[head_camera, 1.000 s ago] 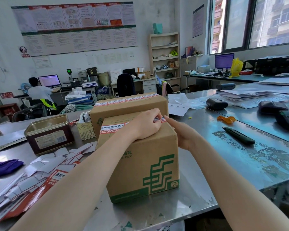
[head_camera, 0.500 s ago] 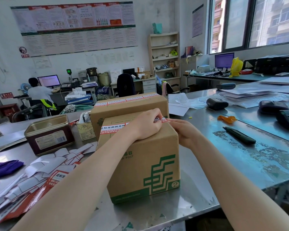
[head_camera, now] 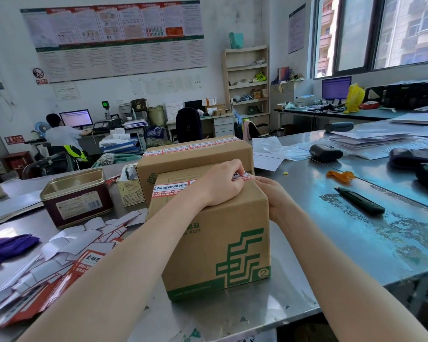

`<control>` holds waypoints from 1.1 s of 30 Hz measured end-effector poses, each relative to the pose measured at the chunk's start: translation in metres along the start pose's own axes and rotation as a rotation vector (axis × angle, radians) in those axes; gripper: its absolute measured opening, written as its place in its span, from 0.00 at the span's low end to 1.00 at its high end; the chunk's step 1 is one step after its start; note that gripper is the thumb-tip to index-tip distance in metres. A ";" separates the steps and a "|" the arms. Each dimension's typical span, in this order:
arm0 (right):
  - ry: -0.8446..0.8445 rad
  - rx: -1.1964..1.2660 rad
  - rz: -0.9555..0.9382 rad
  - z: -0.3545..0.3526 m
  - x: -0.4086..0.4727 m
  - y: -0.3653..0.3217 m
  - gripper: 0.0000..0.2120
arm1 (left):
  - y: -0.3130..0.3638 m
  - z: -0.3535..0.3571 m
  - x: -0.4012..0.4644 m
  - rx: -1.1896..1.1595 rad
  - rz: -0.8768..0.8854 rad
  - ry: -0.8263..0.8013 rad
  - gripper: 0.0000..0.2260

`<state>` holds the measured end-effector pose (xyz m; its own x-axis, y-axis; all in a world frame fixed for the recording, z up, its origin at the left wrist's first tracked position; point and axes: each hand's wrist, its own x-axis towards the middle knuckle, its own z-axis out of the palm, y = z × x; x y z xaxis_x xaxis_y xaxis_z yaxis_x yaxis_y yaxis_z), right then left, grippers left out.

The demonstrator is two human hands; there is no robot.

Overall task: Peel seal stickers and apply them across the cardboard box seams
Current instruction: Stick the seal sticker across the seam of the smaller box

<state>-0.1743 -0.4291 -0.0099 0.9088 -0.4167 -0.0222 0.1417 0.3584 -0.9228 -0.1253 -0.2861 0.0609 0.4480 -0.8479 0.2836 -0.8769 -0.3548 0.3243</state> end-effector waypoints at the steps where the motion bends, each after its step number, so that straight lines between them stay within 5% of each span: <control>1: 0.013 0.002 0.008 0.001 0.000 0.001 0.06 | 0.000 0.000 0.000 0.000 0.003 0.000 0.07; 7: 0.042 0.033 0.043 0.002 -0.003 0.008 0.05 | 0.000 0.000 0.001 0.006 -0.001 -0.002 0.07; 21: 0.089 -0.116 0.223 0.013 0.011 -0.012 0.31 | 0.001 0.000 0.000 0.012 -0.030 0.031 0.09; 33: 0.085 -0.050 0.131 0.005 -0.010 0.005 0.09 | -0.001 0.001 0.000 0.105 -0.115 0.132 0.08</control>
<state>-0.1804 -0.4193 -0.0129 0.8813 -0.4394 -0.1740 0.0030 0.3734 -0.9277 -0.1248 -0.2864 0.0600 0.5588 -0.7431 0.3683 -0.8291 -0.4909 0.2674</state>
